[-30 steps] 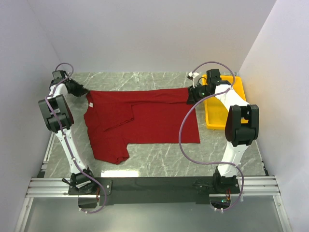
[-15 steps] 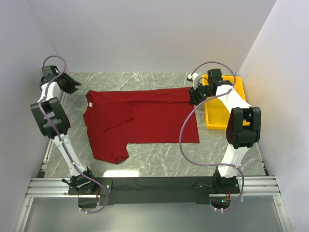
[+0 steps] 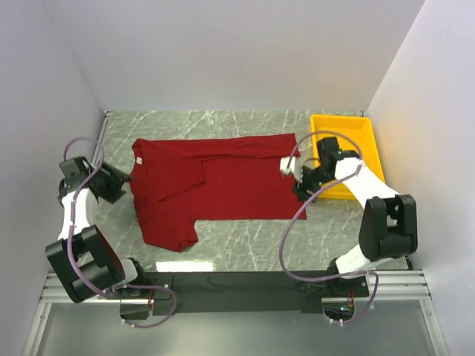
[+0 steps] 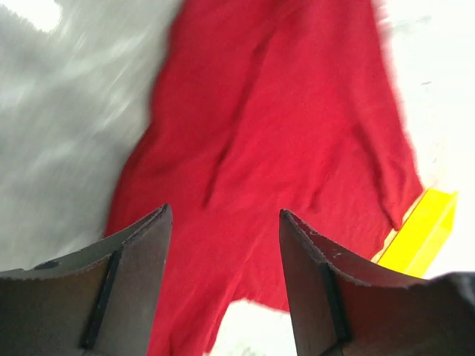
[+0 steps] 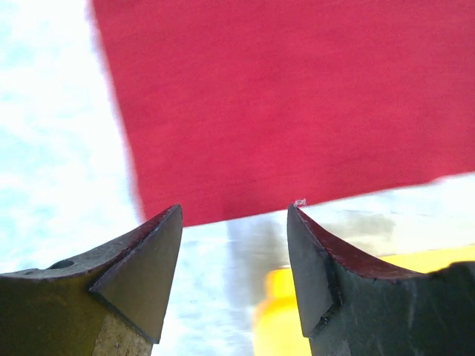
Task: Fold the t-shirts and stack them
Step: Fold the tshirt
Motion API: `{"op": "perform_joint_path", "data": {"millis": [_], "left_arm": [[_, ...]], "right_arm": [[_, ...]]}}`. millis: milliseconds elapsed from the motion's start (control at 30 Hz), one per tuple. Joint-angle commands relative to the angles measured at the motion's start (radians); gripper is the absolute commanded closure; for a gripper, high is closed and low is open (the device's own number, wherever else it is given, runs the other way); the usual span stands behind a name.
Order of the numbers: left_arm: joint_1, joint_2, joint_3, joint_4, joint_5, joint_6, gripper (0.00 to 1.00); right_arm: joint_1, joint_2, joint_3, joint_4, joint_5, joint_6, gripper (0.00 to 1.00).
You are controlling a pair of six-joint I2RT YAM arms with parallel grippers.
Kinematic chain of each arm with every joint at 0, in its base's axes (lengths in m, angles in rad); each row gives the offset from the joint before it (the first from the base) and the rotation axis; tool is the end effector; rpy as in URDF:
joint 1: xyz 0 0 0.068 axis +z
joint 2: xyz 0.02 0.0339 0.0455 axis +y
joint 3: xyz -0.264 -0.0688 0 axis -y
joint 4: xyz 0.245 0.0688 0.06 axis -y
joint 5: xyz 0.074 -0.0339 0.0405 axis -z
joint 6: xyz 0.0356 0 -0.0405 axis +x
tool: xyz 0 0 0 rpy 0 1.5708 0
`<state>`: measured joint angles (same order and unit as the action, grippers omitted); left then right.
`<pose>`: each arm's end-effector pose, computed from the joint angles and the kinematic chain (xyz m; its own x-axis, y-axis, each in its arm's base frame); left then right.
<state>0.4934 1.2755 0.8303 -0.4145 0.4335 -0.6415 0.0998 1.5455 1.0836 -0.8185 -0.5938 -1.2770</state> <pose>0.2356 0.1097 0.2342 -0.4219 -0.8435 -0.3325 -0.5502 0.5297 -0.6455 0.2856 0.0486 0.2228 -0.0445 -0.8017 -0.5960 -0.9826 0.1428 -0.1188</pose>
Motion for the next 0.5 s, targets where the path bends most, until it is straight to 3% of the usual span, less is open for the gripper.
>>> {"op": "perform_joint_path", "data": {"millis": [0,133,267,467], "left_arm": [[0.022,-0.053,-0.059,-0.067,0.015,-0.060,0.35],[0.022,-0.094,-0.123,-0.205,-0.036,-0.096,0.35],[0.017,-0.113,-0.212,-0.211,-0.068,-0.135,0.36],[-0.030,0.042,-0.171,-0.218,-0.192,-0.133,0.39]], "right_arm": [[0.050,-0.084,-0.089,-0.016,0.069,-0.076,0.35],[0.095,-0.107,-0.152,0.062,0.118,-0.009,0.36],[0.098,-0.107,-0.172,0.110,0.146,0.048,0.37],[0.100,-0.076,-0.159,0.114,0.166,0.068,0.37]]}}
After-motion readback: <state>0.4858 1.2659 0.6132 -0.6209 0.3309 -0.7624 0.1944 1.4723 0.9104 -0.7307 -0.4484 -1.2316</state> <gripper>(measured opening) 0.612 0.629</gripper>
